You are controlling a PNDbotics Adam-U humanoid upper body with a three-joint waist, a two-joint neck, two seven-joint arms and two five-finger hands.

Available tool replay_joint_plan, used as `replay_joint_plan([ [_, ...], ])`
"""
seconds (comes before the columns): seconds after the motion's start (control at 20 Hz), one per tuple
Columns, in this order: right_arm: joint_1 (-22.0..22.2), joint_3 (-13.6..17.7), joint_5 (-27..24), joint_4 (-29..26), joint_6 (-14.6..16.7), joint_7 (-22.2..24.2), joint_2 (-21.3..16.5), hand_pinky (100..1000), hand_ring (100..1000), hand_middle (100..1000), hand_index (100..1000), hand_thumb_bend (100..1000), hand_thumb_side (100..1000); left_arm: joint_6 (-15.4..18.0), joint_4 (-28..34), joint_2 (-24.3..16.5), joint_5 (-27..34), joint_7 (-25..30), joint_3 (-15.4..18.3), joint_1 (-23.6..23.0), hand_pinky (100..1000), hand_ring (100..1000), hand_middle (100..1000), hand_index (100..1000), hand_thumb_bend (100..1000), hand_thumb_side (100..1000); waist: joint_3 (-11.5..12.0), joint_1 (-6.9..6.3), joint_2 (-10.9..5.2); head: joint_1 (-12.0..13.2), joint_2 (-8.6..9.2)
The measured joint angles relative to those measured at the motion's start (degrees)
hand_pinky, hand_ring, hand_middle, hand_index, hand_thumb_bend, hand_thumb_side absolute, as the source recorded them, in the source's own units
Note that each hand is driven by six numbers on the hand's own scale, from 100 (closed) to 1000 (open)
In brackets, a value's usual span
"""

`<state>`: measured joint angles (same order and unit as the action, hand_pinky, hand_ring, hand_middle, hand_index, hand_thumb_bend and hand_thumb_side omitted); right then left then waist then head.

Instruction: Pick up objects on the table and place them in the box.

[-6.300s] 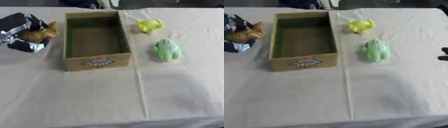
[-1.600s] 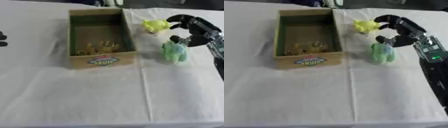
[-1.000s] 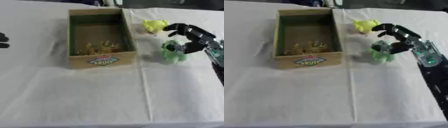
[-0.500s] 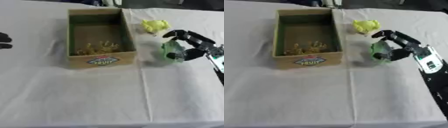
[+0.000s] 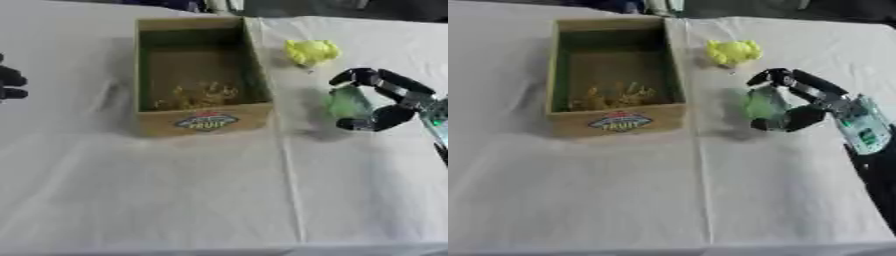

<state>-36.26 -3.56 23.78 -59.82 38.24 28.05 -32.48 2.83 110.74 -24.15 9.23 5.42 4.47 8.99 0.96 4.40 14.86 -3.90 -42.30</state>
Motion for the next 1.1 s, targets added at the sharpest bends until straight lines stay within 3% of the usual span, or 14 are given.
replay_joint_plan([
  [0.15,0.02,0.00,2.12,0.04,1.04,-1.04,-0.01,675,758,734,807,333,135,-0.06,-0.03,0.01,-0.14,0.06,0.00,-0.01,706,710,632,812,100,414,-0.01,0.00,0.00,0.00,0.00],
  [0.45,0.03,0.01,5.41,0.38,3.76,-3.76,-0.01,568,578,616,711,172,151,-0.10,-0.36,0.04,-0.18,0.34,0.03,-0.10,712,712,634,812,100,416,-0.01,-0.01,0.00,-0.02,0.00],
  [0.5,0.03,0.01,5.92,0.38,4.31,-4.31,-0.01,540,530,575,659,106,144,-0.09,-0.37,0.05,-0.18,0.37,0.04,-0.10,713,712,634,813,100,415,-0.01,-0.01,0.00,-0.03,0.00],
  [0.8,0.03,0.00,7.56,0.38,7.81,-7.81,-0.01,453,423,437,494,100,127,-0.06,-0.48,0.46,-0.18,0.41,0.30,-0.20,716,712,635,813,100,416,-0.02,-0.04,-0.01,-0.04,0.00],
  [1.0,0.02,0.00,8.06,0.16,9.56,-9.56,-0.01,443,414,414,473,100,123,0.02,-0.64,0.46,-0.17,0.51,0.31,-0.34,717,711,634,813,100,414,-0.02,-0.04,-0.04,-0.05,0.00],
  [1.05,-0.01,0.01,8.06,-0.10,9.89,-9.89,-0.02,442,414,415,469,100,352,0.04,-0.64,0.46,-0.16,0.53,0.31,-0.34,717,711,634,813,100,414,-0.01,-0.04,-0.05,-0.05,0.00],
  [1.1,-0.03,0.02,7.95,-0.51,10.16,-10.16,-0.05,442,415,413,469,100,239,0.06,-0.64,0.46,-0.15,0.55,0.31,-0.35,717,711,634,813,100,413,0.00,-0.04,-0.06,-0.05,0.00],
])
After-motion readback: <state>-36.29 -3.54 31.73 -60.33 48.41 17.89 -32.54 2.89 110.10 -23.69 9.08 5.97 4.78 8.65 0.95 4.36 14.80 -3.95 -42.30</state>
